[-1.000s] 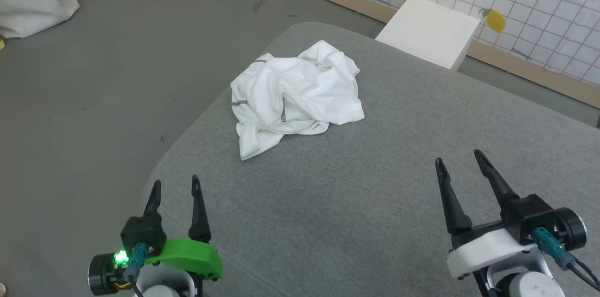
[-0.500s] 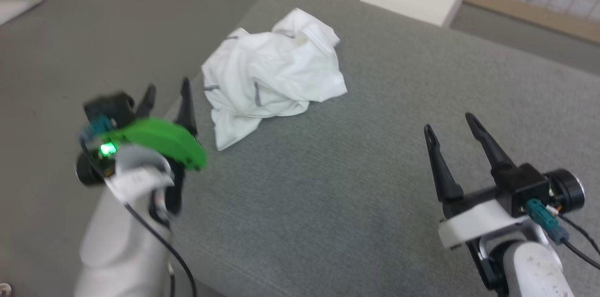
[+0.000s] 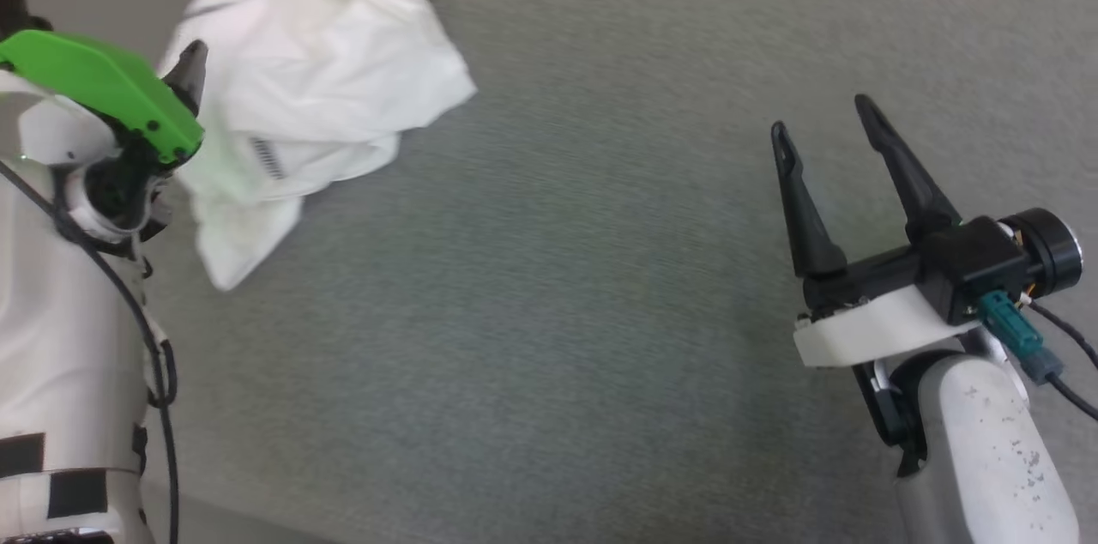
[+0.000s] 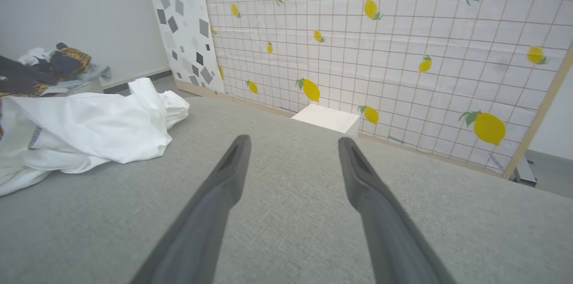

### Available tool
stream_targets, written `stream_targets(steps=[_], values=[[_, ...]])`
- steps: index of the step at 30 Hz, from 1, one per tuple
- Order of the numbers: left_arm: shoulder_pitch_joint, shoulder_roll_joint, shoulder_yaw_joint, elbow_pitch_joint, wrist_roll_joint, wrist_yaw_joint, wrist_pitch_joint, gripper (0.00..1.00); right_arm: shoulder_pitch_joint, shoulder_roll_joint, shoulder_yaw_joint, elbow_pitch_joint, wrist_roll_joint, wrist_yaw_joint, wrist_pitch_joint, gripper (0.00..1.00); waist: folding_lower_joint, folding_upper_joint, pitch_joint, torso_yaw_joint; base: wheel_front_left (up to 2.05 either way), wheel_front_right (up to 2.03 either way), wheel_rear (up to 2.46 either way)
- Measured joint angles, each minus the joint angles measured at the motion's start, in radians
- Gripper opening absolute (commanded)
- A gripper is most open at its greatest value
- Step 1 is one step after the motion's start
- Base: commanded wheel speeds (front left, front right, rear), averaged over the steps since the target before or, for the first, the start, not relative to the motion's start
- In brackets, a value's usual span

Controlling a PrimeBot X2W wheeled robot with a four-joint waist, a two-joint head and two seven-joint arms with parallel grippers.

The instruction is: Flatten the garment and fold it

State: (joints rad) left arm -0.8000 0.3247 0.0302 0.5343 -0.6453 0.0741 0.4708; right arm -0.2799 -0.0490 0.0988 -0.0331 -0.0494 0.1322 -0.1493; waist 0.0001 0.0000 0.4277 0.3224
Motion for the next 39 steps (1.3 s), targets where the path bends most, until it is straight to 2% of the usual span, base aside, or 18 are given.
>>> stream_targets(steps=[4, 8, 12, 15, 16, 17, 18, 20, 22, 27, 32, 36, 39], values=[[0.001, 0.028, 0.015, 0.017, -0.024, 0.057, 0.133, 1.0, -0.021, 0.0, 0.001, 0.03, 0.022, 0.0, -0.029, 1.0, 0.0001, 0.0, 0.057, -0.074, 0.0, 0.0, 0.0], [0.026, 0.073, 0.019, 0.022, -0.02, 0.12, 0.223, 1.0, -0.028, -0.001, 0.002, 0.056, 0.036, 0.0, -0.048, 1.0, 0.0, 0.0, 0.099, -0.139, 0.0, 0.0, 0.0], [0.049, 0.111, 0.042, -0.005, -0.028, 0.151, 0.281, 1.0, -0.028, -0.001, 0.0, 0.081, 0.046, 0.0, -0.063, 1.0, 0.0, 0.0001, 0.13, -0.196, 0.0, 0.0, 0.0], [0.067, 0.138, 0.057, -0.029, -0.045, 0.157, 0.325, 1.0, -0.028, -0.001, -0.003, 0.093, 0.051, 0.0, -0.065, 1.0, 0.0, 0.0001, 0.139, -0.225, 0.0, 0.0, 0.0], [0.074, 0.146, 0.057, -0.038, -0.054, 0.157, 0.346, 0.48, -0.028, -0.001, -0.005, 0.098, 0.051, 0.0, -0.068, 1.0, 0.0, 0.0001, 0.137, -0.231, 0.0, 0.0, 0.0], [0.083, 0.151, 0.055, -0.052, -0.064, 0.154, 0.374, 0.07, -0.027, -0.002, -0.007, 0.104, 0.052, 0.0, -0.072, 1.0, 0.0, 0.0001, 0.131, -0.235, 0.0, 0.0, 0.0], [0.096, 0.152, 0.055, -0.07, -0.074, 0.149, 0.392, 0.0, -0.027, -0.001, -0.007, 0.109, 0.052, 0.0, -0.072, 1.0, 0.0, 0.0001, 0.124, -0.238, 0.0, 0.0, 0.0], [0.129, 0.151, 0.048, -0.106, -0.075, 0.123, 0.383, 0.0, -0.024, -0.001, -0.01, 0.117, 0.054, 0.0, -0.075, 1.0, 0.0, 0.0001, 0.108, -0.243, 0.0, 0.0, 0.0], [0.161, 0.15, 0.036, -0.13, -0.048, 0.098, 0.308, 0.0, -0.016, -0.001, -0.012, 0.123, 0.059, 0.0, -0.077, 1.0, 0.0, 0.0001, 0.086, -0.246, 0.0, 0.0, 0.0], [0.199, 0.14, 0.028, -0.137, 0.059, 0.053, -0.028, 0.0, 0.043, -0.001, -0.024, 0.138, 0.069, 0.0, -0.079, 1.0, 0.0, 0.0, 0.003, -0.25, 0.0, 0.0, 0.0], [0.161, 0.141, 0.005, -0.176, 0.156, 0.028, -0.311, 0.0, 0.124, -0.001, -0.051, 0.133, 0.077, 0.0, -0.062, 1.0, -0.0001, 0.0, -0.11, -0.24, 0.0, 0.0, 0.0], [0.102, 0.111, -0.042, -0.21, 0.2, 0.006, -0.457, 0.0, 0.174, -0.001, -0.067, 0.118, 0.077, 0.0, -0.046, 1.0, -0.0002, 0.0, -0.195, -0.23, 0.0, 0.0, 0.0], [0.066, 0.059, -0.098, -0.224, 0.238, -0.007, -0.527, 0.0, 0.202, -0.001, -0.076, 0.101, 0.078, 0.0, -0.031, 1.0, -0.0002, 0.0, -0.256, -0.225, 0.0, 0.0, 0.0]])
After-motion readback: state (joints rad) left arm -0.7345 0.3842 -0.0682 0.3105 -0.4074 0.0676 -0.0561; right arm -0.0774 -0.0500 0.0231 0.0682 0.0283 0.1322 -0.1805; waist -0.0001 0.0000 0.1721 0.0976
